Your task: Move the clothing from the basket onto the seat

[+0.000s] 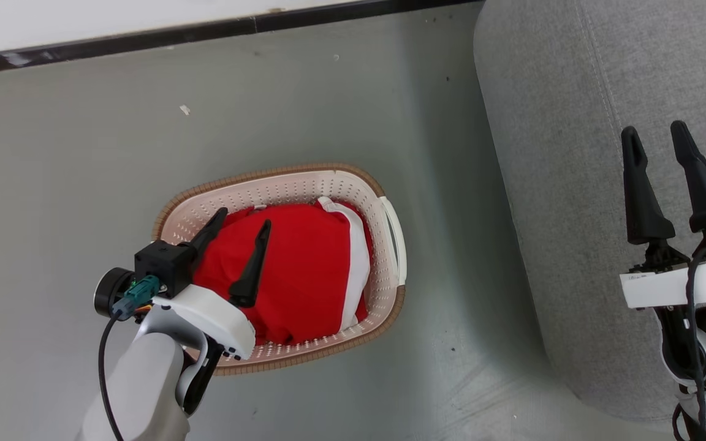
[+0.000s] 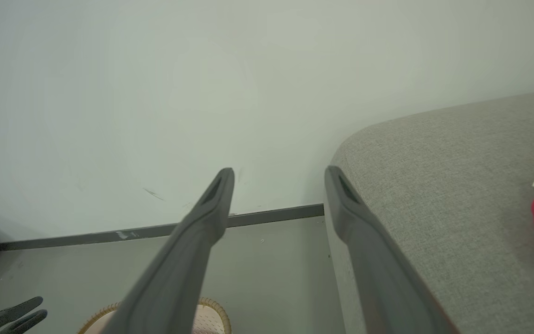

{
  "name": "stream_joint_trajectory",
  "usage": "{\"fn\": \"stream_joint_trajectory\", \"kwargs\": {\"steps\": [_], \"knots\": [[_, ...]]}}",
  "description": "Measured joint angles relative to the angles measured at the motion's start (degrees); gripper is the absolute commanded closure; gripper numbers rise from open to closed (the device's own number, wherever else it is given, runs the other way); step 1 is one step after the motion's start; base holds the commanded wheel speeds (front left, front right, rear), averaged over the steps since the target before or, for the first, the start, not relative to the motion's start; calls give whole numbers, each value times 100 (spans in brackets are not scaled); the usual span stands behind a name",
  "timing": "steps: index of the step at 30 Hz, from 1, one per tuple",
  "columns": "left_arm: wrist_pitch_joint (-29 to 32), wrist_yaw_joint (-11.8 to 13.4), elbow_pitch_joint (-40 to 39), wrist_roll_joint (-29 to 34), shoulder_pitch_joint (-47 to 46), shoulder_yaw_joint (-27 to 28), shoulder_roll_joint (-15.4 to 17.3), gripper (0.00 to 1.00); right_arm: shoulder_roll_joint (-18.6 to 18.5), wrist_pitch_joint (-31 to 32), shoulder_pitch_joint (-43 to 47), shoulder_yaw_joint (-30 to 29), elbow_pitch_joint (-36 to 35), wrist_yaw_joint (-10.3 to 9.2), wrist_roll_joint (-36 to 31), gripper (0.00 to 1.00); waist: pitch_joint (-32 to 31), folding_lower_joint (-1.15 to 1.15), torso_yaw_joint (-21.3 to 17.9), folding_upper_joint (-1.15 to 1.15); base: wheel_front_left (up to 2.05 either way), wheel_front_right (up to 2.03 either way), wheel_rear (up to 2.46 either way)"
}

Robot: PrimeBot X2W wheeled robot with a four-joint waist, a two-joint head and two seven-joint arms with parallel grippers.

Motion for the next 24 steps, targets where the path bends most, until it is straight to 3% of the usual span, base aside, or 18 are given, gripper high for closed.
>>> {"fn": "stream_joint_trajectory", "kwargs": {"steps": [24], "knots": [[369, -54, 1399, -108, -964, -215, -108, 0, 253, -1, -557, 105, -101, 0, 52, 0, 823, 0, -477, 0, 0, 0, 0]]}}
